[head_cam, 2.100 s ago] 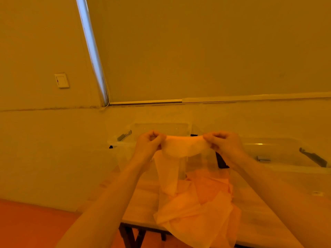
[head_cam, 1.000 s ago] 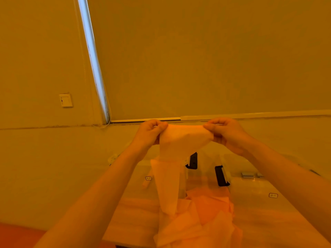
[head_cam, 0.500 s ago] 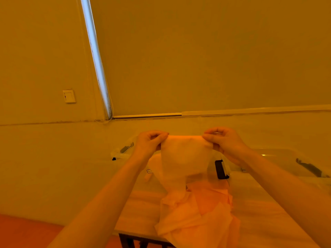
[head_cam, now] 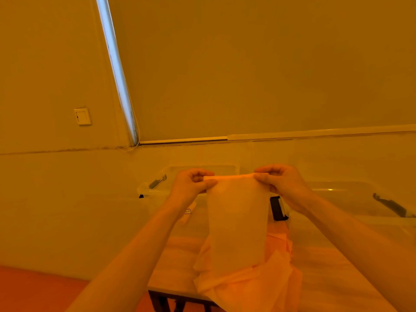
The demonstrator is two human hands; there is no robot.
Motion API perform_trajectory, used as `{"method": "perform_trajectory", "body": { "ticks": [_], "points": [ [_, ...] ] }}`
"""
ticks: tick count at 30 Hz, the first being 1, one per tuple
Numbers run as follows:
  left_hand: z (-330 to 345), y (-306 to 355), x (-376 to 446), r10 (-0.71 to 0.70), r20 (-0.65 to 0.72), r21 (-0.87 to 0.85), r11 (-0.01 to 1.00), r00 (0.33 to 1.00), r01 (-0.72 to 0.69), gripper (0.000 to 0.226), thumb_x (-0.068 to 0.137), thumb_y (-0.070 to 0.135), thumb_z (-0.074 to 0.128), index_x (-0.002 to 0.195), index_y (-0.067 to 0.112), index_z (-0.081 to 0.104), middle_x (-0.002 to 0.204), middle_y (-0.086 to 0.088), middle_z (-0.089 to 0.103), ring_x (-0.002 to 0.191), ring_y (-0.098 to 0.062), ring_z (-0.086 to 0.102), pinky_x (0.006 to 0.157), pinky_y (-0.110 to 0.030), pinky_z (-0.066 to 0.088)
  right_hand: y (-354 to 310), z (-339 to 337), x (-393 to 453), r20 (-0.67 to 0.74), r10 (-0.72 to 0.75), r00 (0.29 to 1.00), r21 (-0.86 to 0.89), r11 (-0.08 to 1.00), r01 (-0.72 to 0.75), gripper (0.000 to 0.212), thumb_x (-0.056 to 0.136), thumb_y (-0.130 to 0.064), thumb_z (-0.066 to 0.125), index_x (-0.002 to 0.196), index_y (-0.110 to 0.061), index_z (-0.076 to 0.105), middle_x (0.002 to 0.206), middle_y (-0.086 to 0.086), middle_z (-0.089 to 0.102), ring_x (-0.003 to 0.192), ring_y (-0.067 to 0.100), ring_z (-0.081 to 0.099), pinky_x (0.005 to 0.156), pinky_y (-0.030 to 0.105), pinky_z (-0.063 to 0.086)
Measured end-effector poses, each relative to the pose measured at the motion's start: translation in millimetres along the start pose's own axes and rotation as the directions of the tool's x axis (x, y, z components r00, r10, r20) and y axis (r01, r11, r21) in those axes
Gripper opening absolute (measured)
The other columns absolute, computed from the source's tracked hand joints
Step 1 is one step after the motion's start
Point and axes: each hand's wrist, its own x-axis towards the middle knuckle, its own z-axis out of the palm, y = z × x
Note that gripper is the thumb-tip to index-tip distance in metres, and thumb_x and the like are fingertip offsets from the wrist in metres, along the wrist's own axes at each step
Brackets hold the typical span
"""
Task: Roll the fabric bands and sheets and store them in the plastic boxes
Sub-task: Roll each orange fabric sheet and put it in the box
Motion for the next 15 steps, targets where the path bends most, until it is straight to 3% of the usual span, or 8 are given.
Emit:
{"method": "perform_trajectory", "body": {
  "ticks": [6,12,15],
  "points": [
    [7.7,-6.0,-1.7,-0.01,-0.024,0.012,1.0,1.0,0.011,0.006,0.09,0.012,0.06,0.09,0.012,0.066,0.09,-0.003,0.066,0.08,-0.012,0.064,0.062,-0.015,0.053,7.0,-0.1,1.4,-0.009,0.009,1.0,0.015,1.0,-0.009,0.015,0.084,-0.005,0.065,0.099,-0.005,0.068,0.092,0.005,0.067,0.082,0.018,0.063,0.078,0.032,0.054],
    [12.4,-9.5,-1.4,-0.012,-0.065,-0.015,1.0,0.998,0.011,0.009,0.09,0.012,0.061,0.097,0.011,0.065,0.086,-0.002,0.067,0.075,-0.012,0.065,0.058,-0.016,0.054,14.6,-1.4,2.0,-0.02,0.018,1.0,0.018,1.0,-0.018,0.011,0.081,-0.008,0.069,0.092,-0.005,0.071,0.095,0.014,0.069,0.087,0.026,0.064,0.077,0.037,0.054],
    [13.0,-12.6,-1.1,-0.026,-0.073,-0.016,1.0,0.997,0.025,0.006,0.09,0.011,0.061,0.094,0.008,0.063,0.086,-0.006,0.067,0.073,-0.014,0.066,0.057,-0.017,0.055,17.2,-4.2,0.3,0.007,0.035,0.999,0.012,0.999,-0.035,0.012,0.08,-0.003,0.07,0.09,-0.008,0.072,0.094,0.015,0.07,0.094,0.033,0.064,0.09,0.048,0.051]
  ]
}}
